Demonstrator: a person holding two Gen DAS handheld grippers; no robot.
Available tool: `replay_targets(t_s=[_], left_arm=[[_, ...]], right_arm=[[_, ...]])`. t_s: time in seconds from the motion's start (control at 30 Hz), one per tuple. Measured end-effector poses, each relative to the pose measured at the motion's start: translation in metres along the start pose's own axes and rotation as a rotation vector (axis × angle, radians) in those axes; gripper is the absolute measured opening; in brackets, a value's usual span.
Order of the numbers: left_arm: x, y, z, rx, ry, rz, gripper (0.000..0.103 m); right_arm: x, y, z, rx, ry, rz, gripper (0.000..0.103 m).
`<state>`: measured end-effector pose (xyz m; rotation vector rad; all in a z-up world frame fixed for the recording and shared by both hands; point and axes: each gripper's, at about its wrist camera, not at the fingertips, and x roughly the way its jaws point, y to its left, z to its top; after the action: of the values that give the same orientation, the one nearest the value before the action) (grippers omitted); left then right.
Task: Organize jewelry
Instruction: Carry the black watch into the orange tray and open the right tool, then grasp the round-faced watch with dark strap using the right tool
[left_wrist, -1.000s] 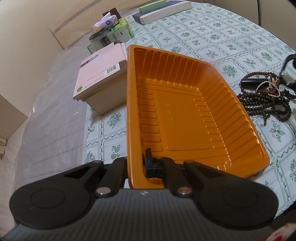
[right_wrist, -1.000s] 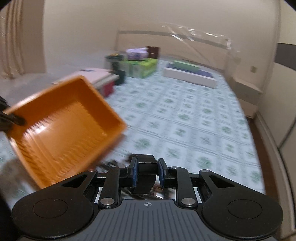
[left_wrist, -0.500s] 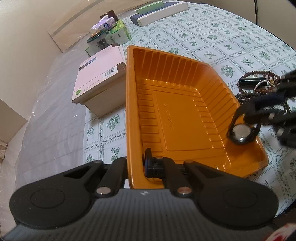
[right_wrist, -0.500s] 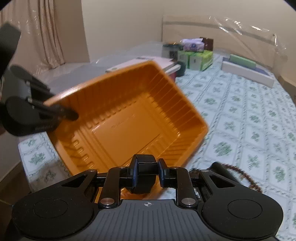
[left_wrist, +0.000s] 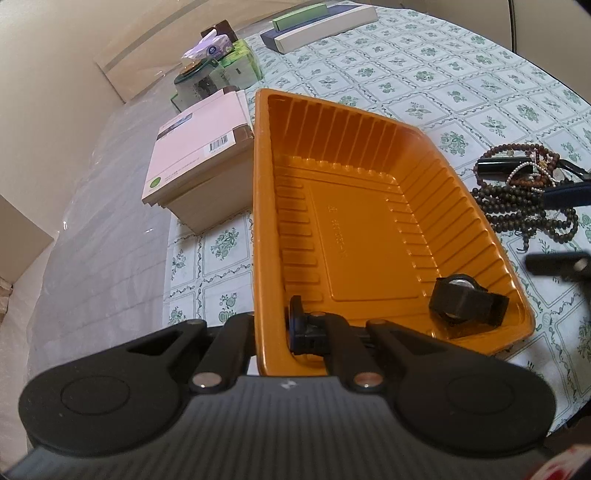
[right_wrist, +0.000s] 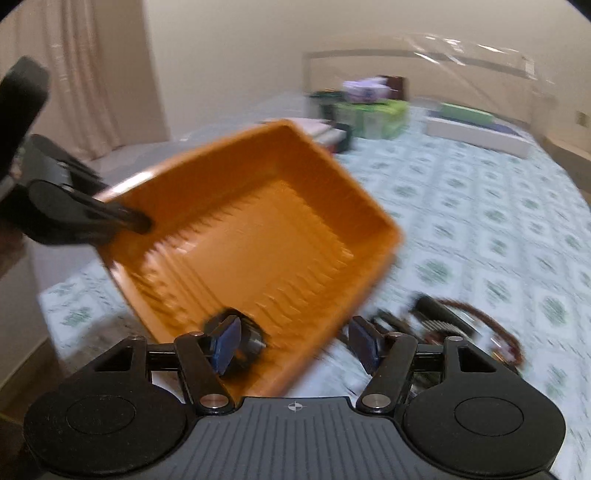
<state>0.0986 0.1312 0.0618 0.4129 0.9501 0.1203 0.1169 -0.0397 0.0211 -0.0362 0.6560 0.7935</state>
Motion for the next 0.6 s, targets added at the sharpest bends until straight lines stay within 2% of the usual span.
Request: replay_targets(t_s=[0.23,0.33,0.47,0.53,0.6], left_arm=[[0.000,0.000,0.000,-0.002,-0.002,-0.001,0.002],[0.000,0.000,0.000,-0.003,-0.002,-0.001,0.002],[0.000,0.000,0.000,-0.002,-0.001,-0.001,0.002],[0.000,0.000,0.000,-0.002,-0.001,0.000,0.002],[0.000,0.001,0.000,-0.001,0.000,0.000,0.002]], right_arm=[[-0.035,-0.064,-0.048,0.169,0.006,-0.232,0.065],[-0.048,-0.090,-0.058,0.215,0.010,-0.319,0.065],[-0.052,-0.109,-0.060,0.224,0.009,-0.352,0.064],[-0.048,-0.112,-0.057,0.194,0.005,-0.348,0.058],[-0.043,-0.114,-0.056,0.159,0.013,-0.352,0.042]])
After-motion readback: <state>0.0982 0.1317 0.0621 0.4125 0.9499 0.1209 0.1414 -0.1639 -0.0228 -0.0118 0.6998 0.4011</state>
